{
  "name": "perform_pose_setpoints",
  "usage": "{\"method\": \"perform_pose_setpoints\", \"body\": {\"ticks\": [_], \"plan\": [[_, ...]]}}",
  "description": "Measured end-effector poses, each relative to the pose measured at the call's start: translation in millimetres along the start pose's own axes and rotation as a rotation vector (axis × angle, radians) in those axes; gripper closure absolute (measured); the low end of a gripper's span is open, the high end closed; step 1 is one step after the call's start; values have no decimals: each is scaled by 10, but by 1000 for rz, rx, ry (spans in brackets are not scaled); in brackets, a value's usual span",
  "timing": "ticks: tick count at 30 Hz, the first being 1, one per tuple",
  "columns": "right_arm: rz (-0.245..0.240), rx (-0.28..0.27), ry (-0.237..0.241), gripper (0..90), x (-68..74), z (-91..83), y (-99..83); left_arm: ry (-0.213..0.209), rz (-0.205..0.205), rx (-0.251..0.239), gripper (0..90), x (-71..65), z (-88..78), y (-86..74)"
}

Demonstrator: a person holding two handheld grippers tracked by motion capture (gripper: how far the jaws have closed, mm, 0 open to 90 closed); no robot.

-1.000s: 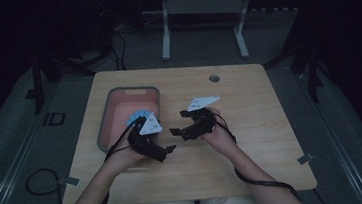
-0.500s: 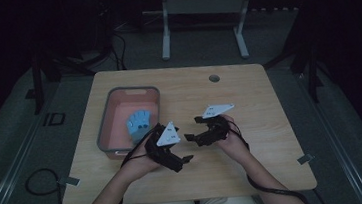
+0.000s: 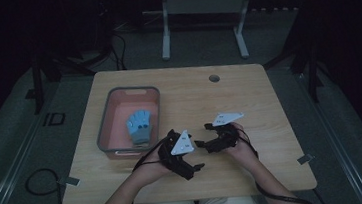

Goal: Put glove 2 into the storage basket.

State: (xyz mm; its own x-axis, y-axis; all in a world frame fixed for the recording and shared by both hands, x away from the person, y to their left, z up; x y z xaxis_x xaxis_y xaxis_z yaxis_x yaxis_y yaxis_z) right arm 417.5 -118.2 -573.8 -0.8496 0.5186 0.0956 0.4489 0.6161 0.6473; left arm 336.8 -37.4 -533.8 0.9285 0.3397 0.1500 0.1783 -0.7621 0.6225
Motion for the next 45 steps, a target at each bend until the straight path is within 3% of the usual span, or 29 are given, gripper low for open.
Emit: {"method": "perform_pose_setpoints", "body": {"ticks": [6, 9, 15, 23, 35, 38, 45], "plan": [[7, 9, -7, 158, -19, -10, -165, -15, 25, -9, 19, -99, 110, 29], [15, 13, -12, 156, -48, -27, -296, -47, 32, -28, 19, -182, 207, 35], [18, 15, -39, 153, -109, -74, -449, -57, 59, -6, 19, -282, 408, -23], [37, 18, -59, 141, -135, -78, -605, -25, 68, 15, 19, -272, 574, -148], [32, 14, -112, 141, -175, -169, -668, -13, 23, 18, 19, -263, 619, -257], [28, 14, -128, 140, -183, -194, -675, 2, 38, 36, 19, -272, 635, -293], [26, 15, -140, 140, -195, -188, -678, 1, 31, 33, 19, -272, 627, -283]]}}
Point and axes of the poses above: each handheld gripper's, and its own axes: z roughly forward along the jaws, y roughly out of its top, x roughly to its left, the point moved 9 cm from there along z, roughly forward along the jaws, and after that the axes turned 15 degrees about x, right-handed, at the moved point
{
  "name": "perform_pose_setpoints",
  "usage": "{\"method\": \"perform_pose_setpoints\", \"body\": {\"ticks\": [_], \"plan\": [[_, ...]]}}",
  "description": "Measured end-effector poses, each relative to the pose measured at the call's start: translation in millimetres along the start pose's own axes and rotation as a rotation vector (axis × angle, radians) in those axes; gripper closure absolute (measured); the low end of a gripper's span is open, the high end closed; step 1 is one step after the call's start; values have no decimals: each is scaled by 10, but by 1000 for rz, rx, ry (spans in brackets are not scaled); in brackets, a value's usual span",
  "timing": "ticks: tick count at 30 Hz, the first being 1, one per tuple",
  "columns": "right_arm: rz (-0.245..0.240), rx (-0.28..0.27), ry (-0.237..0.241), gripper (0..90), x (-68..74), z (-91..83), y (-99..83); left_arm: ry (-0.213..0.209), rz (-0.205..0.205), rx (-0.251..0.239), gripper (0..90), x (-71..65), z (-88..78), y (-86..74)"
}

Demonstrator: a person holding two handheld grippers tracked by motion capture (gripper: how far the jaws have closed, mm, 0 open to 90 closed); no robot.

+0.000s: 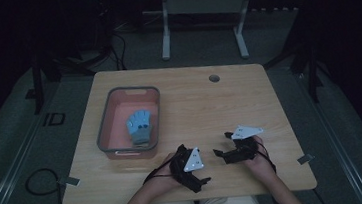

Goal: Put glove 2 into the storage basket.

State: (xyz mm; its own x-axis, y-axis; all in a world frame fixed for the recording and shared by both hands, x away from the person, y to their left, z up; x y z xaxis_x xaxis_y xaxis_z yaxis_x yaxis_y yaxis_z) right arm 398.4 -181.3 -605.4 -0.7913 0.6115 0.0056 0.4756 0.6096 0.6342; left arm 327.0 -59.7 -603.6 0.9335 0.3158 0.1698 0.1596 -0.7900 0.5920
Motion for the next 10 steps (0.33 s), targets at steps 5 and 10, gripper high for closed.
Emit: {"method": "perform_pose_setpoints", "body": {"ticks": [5, 10], "plan": [[-4, -2, -4, 139, 1, 7, -1, -13, -18, -11, 19, 13, -18, -1], [-4, -3, -3, 139, 1, 6, -2, -16, -19, -9, 19, 14, -16, -8]]}}
Point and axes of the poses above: each handheld gripper's, and its own axes: z roughly forward along the jaws, y roughly out of its top, x roughly to its left, the point moved 9 cm from there along z, roughly forward along the jaws, and after that the axes turned 15 degrees about x, right-handed, at the moved point
